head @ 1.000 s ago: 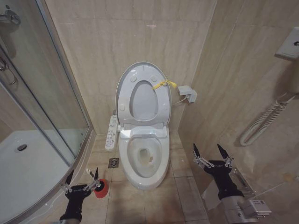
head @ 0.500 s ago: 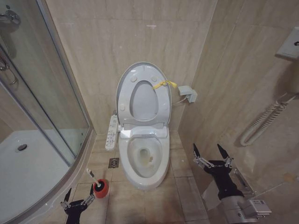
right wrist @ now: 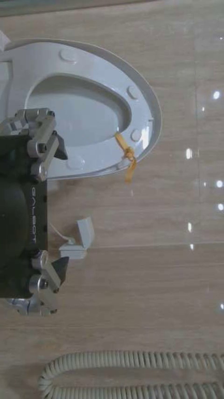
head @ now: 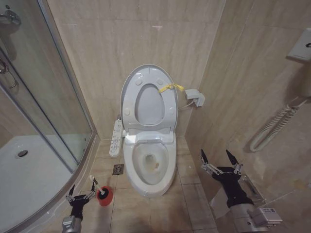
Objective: Open the toilet lid, clean the toilet bowl with a toilet brush, close the toilet lid, and flush.
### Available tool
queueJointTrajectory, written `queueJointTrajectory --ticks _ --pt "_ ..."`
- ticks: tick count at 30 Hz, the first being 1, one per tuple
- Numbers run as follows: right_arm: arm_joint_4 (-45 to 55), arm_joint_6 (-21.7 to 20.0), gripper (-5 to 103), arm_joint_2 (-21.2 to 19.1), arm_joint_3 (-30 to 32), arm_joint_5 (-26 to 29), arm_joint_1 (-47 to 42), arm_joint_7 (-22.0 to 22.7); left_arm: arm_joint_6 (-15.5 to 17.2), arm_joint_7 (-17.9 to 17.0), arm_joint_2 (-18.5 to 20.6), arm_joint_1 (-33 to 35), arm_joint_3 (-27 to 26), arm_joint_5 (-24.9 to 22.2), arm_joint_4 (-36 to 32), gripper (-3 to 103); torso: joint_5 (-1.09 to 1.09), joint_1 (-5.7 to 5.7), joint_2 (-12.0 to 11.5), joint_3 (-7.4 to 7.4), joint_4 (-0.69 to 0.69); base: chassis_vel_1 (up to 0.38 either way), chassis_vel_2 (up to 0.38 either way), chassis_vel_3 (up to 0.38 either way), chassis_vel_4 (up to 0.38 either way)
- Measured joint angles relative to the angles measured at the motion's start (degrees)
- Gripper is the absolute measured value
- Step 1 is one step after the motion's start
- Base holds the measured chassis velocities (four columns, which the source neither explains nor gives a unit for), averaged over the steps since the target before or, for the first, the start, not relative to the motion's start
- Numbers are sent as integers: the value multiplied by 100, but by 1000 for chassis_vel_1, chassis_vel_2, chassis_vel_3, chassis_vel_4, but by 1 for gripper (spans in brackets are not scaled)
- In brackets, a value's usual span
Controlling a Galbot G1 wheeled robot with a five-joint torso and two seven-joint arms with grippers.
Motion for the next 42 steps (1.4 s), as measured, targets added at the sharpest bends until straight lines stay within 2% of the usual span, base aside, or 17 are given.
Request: queueJointTrajectory --ticks 6,9,13,24,30,31,36,37,42 --pt "0 0 100 0 0 0 0 0 -109 236 30 -354 33 15 549 100 0 0 0 0 0 0 0 0 0" --pt "0 0 100 0 0 0 0 0 -285 401 -6 -686 33 9 970 100 0 0 0 0 0 0 0 0 0" --pt "0 0 100 0 0 0 0 0 -309 445 -27 -939 56 -17 1242 100 2 0 0 0 -1 0 0 0 0" --pt "0 0 100 0 0 0 0 0 -380 531 4 -1458 121 1 1744 99 2 0 0 0 -1 0 0 0 0" --pt "0 0 100 0 0 0 0 0 -366 589 24 -1509 123 4 1788 99 2 0 0 0 0 0 0 0 0" --pt "0 0 100 0 0 0 0 0 -367 616 23 -1496 124 0 1788 82 2 0 0 0 -1 0 0 0 0" --pt "0 0 100 0 0 0 0 0 -380 651 -19 -1426 122 -14 1781 82 2 0 0 0 0 0 0 0 0" --pt "0 0 100 0 0 0 0 0 -382 653 -30 -1419 119 -17 1780 55 2 0 0 -1 0 0 0 0 0" --pt "0 0 100 0 0 0 0 0 -398 654 -56 -1411 114 -35 1779 55 2 -1 0 -1 0 0 0 0 0"
